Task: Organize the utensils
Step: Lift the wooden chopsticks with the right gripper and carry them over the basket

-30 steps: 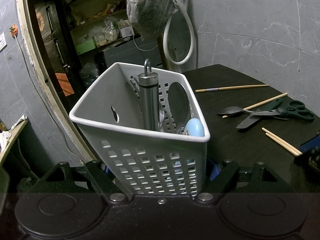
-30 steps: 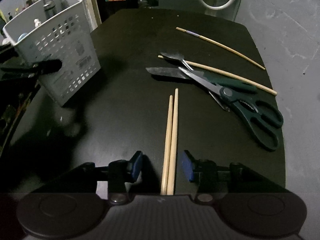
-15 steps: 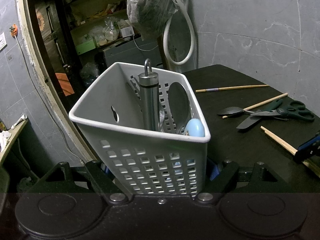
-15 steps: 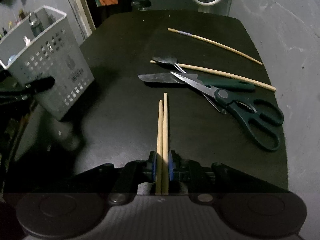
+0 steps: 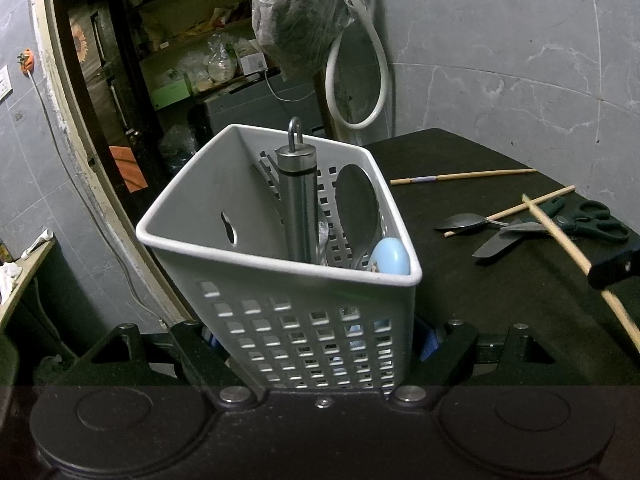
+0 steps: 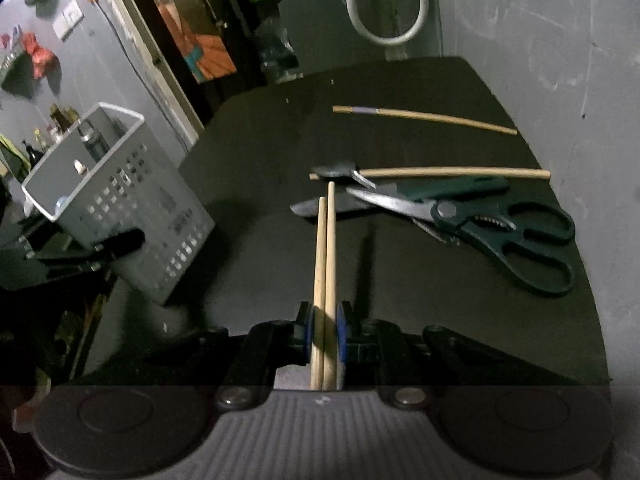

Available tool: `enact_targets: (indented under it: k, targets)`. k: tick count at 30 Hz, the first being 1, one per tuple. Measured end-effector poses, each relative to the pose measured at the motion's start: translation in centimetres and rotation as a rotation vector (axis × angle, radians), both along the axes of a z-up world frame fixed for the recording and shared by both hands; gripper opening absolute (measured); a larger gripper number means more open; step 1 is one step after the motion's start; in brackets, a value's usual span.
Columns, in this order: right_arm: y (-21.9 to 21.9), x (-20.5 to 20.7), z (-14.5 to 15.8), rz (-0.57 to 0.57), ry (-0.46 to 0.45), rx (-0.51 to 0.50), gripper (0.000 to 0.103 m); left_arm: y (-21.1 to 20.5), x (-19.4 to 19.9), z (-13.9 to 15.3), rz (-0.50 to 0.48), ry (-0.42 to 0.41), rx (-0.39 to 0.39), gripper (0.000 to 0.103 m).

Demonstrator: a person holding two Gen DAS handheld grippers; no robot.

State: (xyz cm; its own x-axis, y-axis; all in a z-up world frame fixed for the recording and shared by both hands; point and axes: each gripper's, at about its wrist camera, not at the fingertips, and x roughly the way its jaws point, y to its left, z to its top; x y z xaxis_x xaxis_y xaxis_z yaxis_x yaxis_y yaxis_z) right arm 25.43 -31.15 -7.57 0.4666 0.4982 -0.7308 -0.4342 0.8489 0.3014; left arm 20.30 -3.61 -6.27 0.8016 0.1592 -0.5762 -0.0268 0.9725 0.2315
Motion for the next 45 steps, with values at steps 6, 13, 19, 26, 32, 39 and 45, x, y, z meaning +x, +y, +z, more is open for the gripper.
enact_targets:
  k: [6,13,19,26,32,39,45]
  targets:
    - [-0.5,-0.2,1.3,-0.028,-0.086,0.079,0.014,0.0,0.0,0.0,0.0,0.0,0.0,0.085]
    - [-1.1,-0.3,2.1,-0.071,-0.163,0.129,0.014,0.0,0.0,0.0,0.001,0.0,-0.002,0.085]
    - [-1.6,-0.8,2.6,-0.102,-0.21,0.153,0.014,0.0,0.0,0.0,-0.001,0.0,0.002,0.085]
    - [-1.9,-1.3,3.1,-0.119,-0.246,0.181,0.014,0.0,0.0,0.0,0.001,0.0,0.0,0.085]
    - [-2.0,-1.6,3.9,-0.129,-0.294,0.196,0.014,0.0,0.0,0.0,0.0,0.0,0.001,0.085]
    - [-1.8,-2.1,4.9,-0.129,-0.364,0.192,0.014,0.0,0.0,0.0,0.0,0.0,0.001,0.085]
    - [-1.4,-2.8,5.3,-0.125,-0.414,0.163,0.014,0.0,0.0,0.0,0.0,0.0,0.001,0.085]
